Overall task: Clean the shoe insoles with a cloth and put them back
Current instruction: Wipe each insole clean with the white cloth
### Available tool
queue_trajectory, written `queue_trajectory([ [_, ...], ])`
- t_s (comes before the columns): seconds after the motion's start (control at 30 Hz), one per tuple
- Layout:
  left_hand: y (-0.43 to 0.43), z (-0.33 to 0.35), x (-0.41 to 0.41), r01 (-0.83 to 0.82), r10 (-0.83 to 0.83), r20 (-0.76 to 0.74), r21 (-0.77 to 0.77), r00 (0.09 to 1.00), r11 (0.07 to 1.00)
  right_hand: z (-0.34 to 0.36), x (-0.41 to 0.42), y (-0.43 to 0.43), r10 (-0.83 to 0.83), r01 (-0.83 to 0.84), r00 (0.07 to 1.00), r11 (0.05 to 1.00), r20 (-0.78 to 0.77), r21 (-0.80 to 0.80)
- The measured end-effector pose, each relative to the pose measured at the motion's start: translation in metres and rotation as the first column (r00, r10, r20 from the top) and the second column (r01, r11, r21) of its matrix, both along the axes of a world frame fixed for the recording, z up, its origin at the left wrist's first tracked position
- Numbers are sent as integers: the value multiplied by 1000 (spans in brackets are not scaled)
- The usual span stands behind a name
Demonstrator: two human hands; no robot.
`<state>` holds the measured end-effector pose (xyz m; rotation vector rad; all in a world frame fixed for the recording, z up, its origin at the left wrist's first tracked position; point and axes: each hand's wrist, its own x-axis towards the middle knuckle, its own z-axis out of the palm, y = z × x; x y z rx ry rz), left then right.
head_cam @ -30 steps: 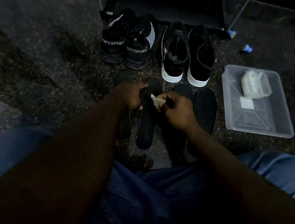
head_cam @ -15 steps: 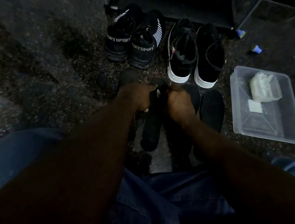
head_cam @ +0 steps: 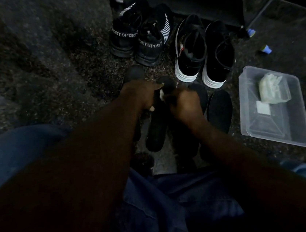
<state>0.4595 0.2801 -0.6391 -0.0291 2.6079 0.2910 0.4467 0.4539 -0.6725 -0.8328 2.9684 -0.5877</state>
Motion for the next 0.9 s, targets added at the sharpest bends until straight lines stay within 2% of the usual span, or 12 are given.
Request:
queue_trajectory([
  [0.07,-1,2,-1,-16,16,1,10,1000,1000,11,-18,-10,-44,44,998,999,41,-10],
  [0.13,-2,4,-1,-24,23,19,30,1000,999,13,-22,-23,15,-20,991,999,134,42],
  [0.3,-4,0,-2,-4,4,-7,35,1000,999,6,11,-25,149,-154,983,987,112,42],
  [0.47,-4,-4,-1,-17,18,-19,52,1000,998,2,-1,2,167,-201,964,967,208,157],
  [0.5,-3,-4,0,-13,13,-13,52,1000,999,7,-8,5,163,-195,965,970,207,145],
  [0.63,-2,1,-2,-17,16,33,46,999,999,17,-40,5,-17,9,995,997,101,77],
  [0.77,-2,3,-2,-21,18,49,50,999,999,14,-34,1,13,-31,997,973,82,227],
  [0.9,-2,4,1,-11,10,27,11,1000,1000,9,2,14,50,-63,994,989,95,132],
])
